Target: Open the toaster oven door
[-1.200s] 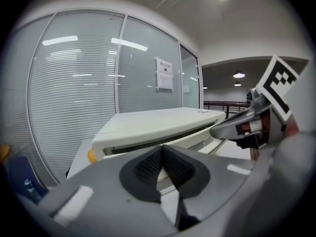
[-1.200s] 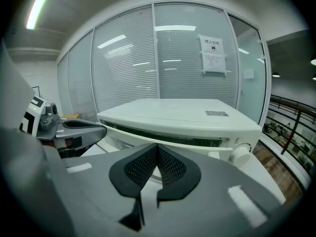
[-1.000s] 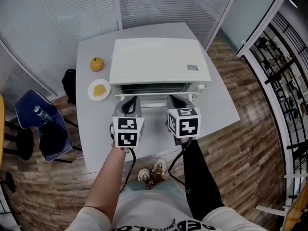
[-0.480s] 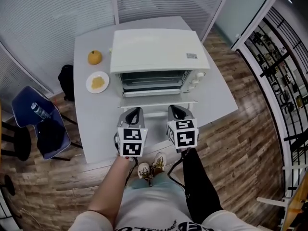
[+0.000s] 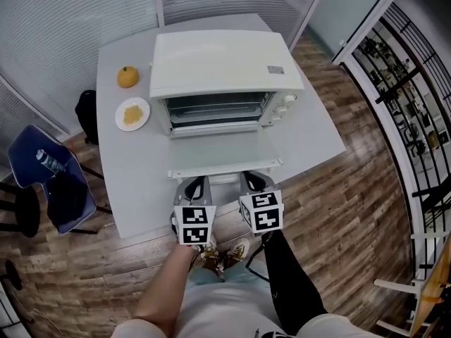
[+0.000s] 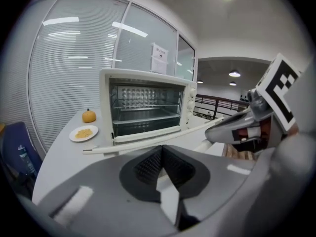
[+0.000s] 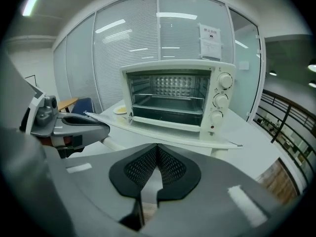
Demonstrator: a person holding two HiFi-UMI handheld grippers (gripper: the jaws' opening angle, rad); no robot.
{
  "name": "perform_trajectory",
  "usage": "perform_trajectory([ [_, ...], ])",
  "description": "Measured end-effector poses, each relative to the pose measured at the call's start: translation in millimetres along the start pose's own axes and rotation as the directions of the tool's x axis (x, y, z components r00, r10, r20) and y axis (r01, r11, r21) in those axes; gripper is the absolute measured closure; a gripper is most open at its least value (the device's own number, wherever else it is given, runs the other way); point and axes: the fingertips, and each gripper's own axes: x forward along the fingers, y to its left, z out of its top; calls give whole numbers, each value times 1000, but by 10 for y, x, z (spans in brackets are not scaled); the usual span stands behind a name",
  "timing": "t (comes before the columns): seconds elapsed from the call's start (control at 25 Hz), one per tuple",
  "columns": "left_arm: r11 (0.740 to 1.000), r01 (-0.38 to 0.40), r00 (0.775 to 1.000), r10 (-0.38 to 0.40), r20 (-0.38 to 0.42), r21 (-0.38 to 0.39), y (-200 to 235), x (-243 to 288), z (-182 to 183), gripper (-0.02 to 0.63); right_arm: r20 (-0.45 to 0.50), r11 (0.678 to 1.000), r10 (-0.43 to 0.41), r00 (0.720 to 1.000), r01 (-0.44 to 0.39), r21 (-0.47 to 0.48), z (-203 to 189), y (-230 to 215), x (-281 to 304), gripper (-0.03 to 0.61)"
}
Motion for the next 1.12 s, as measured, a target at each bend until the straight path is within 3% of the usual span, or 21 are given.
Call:
perform_trajectory([
  [0.44, 996, -12, 999, 7, -52, -91, -44, 133, -516, 557, -43, 997, 27, 999, -24, 80, -491, 1, 199, 576],
  [0.8, 996, -2, 1000, 2, 3, -86, -62, 101, -734, 557, 15, 990, 9, 1000, -11, 144, -673, -18, 272, 575],
  [1.12, 997, 5, 1000, -7, -20, -80, -97, 99, -940, 557, 17, 986, -8, 1000, 5, 165, -824, -28, 382, 575],
])
